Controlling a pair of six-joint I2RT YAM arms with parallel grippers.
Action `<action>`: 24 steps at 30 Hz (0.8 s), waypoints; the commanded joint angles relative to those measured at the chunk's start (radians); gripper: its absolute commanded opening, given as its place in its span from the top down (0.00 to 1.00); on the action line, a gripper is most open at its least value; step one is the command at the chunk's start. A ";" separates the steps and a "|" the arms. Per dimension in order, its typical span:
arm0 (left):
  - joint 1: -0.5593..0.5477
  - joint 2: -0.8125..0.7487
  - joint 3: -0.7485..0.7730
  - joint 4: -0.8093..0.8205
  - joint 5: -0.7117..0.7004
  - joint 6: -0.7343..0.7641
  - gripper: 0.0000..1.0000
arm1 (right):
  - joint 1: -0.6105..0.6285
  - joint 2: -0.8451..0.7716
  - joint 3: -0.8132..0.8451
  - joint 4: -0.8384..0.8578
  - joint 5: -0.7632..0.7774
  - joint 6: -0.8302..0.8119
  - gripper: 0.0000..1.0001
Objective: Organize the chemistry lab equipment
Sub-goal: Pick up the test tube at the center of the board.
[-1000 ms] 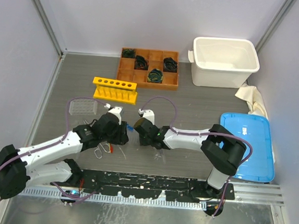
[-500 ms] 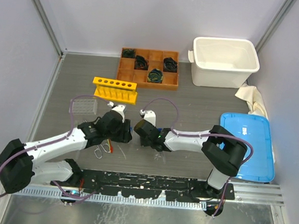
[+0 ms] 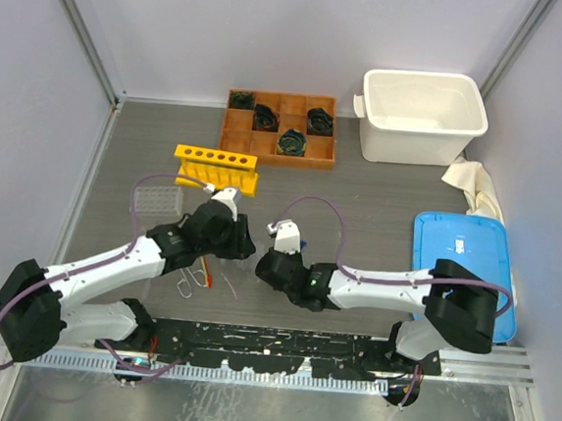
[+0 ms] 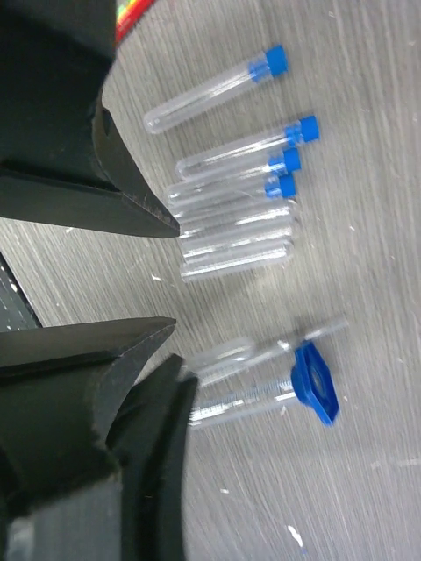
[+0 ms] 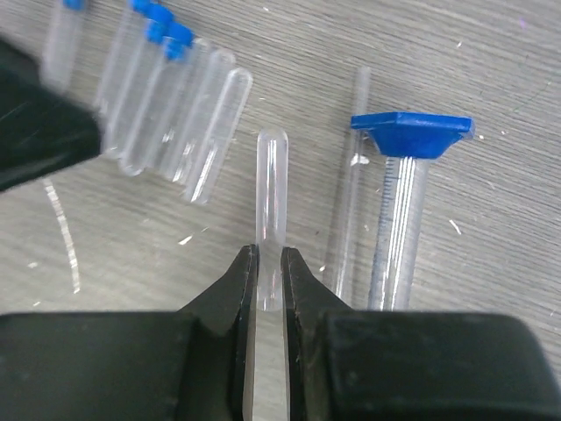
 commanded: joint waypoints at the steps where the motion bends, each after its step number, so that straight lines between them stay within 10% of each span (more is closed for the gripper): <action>1: -0.006 -0.038 0.071 0.075 0.031 -0.015 0.62 | 0.066 -0.101 -0.041 0.027 0.181 0.005 0.99; 6: -0.006 -0.039 0.122 0.060 0.041 0.015 0.98 | 0.132 -0.193 -0.161 0.176 0.240 -0.033 0.99; 12: -0.006 -0.013 0.146 0.086 0.125 0.015 0.99 | 0.191 -0.282 -0.331 0.449 0.291 -0.110 0.99; 18: -0.006 0.029 0.141 0.104 0.164 -0.012 0.47 | 0.220 -0.301 -0.320 0.534 0.304 -0.193 0.99; 24: -0.006 0.051 0.125 0.145 0.206 -0.048 0.46 | 0.223 -0.267 -0.263 0.550 0.326 -0.265 0.99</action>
